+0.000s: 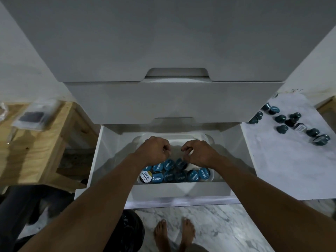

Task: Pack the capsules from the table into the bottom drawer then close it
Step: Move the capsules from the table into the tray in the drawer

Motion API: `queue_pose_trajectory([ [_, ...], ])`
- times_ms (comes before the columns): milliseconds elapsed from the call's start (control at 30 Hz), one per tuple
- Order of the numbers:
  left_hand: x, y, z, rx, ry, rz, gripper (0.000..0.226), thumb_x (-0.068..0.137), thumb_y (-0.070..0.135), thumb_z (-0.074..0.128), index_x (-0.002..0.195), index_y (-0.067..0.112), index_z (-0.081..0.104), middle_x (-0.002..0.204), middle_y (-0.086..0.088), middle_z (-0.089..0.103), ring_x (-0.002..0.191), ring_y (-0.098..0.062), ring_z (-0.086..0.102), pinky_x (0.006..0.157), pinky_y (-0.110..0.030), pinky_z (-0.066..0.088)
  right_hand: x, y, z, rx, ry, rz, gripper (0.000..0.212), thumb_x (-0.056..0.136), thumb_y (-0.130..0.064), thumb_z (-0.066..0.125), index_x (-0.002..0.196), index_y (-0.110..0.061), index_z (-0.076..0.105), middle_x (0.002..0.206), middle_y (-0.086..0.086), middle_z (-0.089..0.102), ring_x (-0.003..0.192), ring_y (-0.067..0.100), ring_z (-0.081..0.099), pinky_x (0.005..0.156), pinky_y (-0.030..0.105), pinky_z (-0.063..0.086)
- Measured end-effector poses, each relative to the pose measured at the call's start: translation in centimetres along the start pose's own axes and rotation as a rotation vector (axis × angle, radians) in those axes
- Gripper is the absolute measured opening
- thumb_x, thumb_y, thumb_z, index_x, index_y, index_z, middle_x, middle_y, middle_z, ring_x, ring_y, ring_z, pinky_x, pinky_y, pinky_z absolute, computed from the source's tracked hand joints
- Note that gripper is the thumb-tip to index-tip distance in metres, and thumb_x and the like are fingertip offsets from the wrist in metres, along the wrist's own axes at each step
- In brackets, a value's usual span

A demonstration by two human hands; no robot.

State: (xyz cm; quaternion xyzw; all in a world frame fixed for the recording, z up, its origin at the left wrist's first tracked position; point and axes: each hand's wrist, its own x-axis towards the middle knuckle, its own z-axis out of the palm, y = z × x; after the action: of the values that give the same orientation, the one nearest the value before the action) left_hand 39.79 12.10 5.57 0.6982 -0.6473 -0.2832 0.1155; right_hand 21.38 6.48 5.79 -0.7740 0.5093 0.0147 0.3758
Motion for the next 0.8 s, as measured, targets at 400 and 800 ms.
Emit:
queue_pose_trajectory([
  [400, -0.5, 11.6, 0.5, 0.366, 0.32, 0.263, 0.032, 0.092, 0.032, 0.047, 0.116, 0.012, 0.057, 0.116, -0.01, 0.058, 0.106, -0.029, 0.055, 0.085, -0.037, 0.045, -6.4, 2.5, -7.3, -0.216, 0.464, -0.106, 0.027, 0.085, -0.027, 0.06, 0.105, -0.01, 0.068, 0.104, 0.009, 0.07, 0.094, 0.029, 0.064, 0.082, 0.032, 0.05],
  [800, -3.1, 30.7, 9.4, 0.381, 0.497, 0.373, 0.031, 0.095, 0.027, 0.046, 0.12, 0.011, 0.053, 0.115, -0.008, 0.057, 0.103, -0.026, 0.055, 0.079, -0.036, 0.047, -20.5, 19.0, -14.3, -0.309, 0.715, -0.006, 0.038, 0.089, -0.023, 0.055, 0.124, -0.006, 0.056, 0.12, 0.014, 0.06, 0.109, 0.032, 0.055, 0.089, 0.038, 0.046],
])
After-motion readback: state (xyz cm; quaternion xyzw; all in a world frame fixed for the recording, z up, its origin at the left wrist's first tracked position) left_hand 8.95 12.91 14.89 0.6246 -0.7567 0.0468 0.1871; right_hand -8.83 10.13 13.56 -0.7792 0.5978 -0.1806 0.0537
